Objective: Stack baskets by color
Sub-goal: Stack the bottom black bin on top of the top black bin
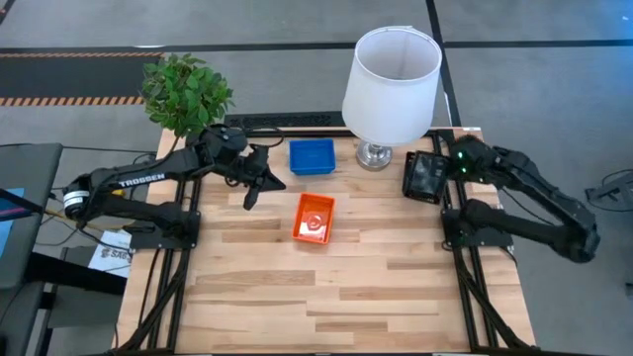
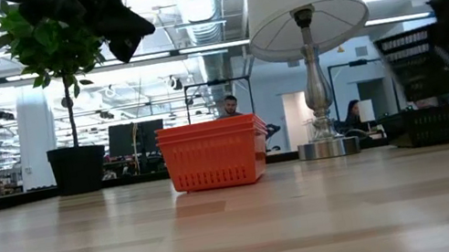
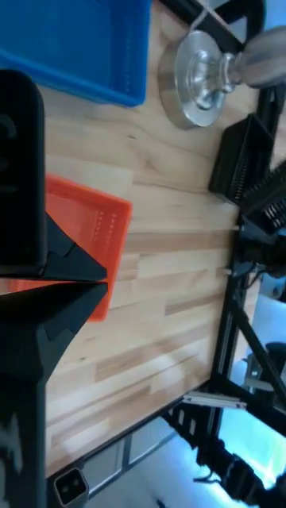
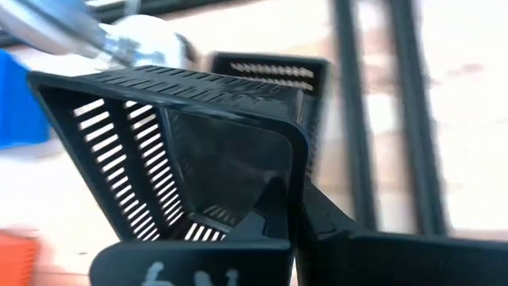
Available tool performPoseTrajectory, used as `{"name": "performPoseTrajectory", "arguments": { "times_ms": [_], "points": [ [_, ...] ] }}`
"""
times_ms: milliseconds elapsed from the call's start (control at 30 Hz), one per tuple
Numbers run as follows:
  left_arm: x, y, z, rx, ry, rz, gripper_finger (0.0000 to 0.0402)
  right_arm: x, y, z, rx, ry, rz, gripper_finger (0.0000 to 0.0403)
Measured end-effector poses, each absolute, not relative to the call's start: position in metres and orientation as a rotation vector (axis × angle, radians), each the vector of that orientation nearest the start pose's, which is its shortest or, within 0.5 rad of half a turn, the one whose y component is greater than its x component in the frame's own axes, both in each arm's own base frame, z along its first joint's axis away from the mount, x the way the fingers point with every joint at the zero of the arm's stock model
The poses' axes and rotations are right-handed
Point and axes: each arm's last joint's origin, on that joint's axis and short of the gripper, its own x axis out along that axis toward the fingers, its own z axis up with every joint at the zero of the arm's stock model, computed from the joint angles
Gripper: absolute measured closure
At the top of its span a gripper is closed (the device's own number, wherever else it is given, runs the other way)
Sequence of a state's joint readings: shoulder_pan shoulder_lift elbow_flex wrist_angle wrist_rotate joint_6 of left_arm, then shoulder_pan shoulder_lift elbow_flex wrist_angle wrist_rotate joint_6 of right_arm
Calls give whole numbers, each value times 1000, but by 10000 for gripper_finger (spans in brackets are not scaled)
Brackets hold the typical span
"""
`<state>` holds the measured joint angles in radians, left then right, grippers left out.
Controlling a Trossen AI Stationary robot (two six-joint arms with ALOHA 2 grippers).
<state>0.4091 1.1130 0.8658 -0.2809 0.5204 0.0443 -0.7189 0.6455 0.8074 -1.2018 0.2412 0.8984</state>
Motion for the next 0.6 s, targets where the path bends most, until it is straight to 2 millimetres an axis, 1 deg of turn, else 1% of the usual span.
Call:
{"name": "performPoseTrajectory", "arguments": {
  "times_ms": [100,367,600],
  "points": [
    [222,80,292,-204,463,-155,401,66,-77,279,996,596,-1276,400],
    [220,78,290,-239,486,-164,401,60,-94,273,990,684,-1312,400],
    [221,79,291,-237,477,-163,401,63,-114,265,981,765,-1315,400]
  ]
}}
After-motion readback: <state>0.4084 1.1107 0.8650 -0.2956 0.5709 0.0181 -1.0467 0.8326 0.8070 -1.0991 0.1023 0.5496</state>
